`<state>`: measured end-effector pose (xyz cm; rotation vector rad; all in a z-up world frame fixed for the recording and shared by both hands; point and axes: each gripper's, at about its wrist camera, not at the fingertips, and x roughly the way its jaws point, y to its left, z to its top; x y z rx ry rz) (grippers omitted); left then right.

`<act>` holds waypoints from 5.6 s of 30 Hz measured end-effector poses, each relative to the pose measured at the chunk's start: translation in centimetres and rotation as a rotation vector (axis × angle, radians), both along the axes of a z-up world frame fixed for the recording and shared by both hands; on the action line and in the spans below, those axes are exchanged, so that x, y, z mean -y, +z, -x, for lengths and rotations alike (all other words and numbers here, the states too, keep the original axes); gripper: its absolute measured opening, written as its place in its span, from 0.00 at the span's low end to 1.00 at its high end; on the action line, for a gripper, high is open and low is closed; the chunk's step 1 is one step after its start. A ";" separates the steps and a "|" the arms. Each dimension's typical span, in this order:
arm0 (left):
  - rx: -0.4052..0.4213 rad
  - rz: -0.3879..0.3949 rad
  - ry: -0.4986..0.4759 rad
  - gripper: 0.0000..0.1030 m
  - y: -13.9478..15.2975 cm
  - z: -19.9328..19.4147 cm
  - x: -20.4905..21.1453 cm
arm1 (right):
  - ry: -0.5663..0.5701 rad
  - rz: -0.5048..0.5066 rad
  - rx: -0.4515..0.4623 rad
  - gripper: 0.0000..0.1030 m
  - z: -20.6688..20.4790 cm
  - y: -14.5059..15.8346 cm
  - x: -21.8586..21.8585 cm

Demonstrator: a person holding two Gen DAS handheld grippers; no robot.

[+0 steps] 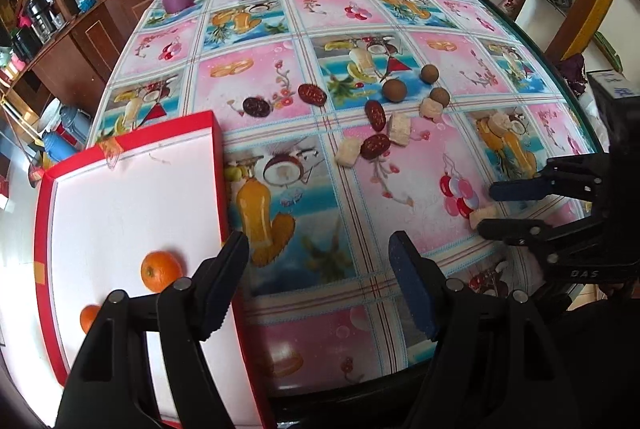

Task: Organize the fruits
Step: 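Grasp a beige chunk with the left tool while the right tool grasps another, then carry both beige chunks to the white tray and open both tools, then move both open tools back over the remaining fruit on the table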

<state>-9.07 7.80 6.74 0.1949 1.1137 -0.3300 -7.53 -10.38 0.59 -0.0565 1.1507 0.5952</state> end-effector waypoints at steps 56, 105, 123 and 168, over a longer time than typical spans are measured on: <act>0.055 0.085 0.286 0.17 6.4 -1.3 -3.9 | 0.026 -0.048 0.022 0.17 -5.0 7.4 2.0; 0.001 -0.018 0.450 0.17 -2.1 -4.5 -23.5 | -0.044 0.047 -0.102 0.17 -11.0 1.2 -27.7; -0.049 -0.047 0.390 0.29 -4.2 -5.8 -24.7 | -0.116 0.011 -0.158 0.36 -11.0 1.2 -26.9; 0.014 0.076 0.000 0.55 1.2 -3.3 5.1 | -0.234 -0.034 -0.059 0.30 -8.5 0.4 3.5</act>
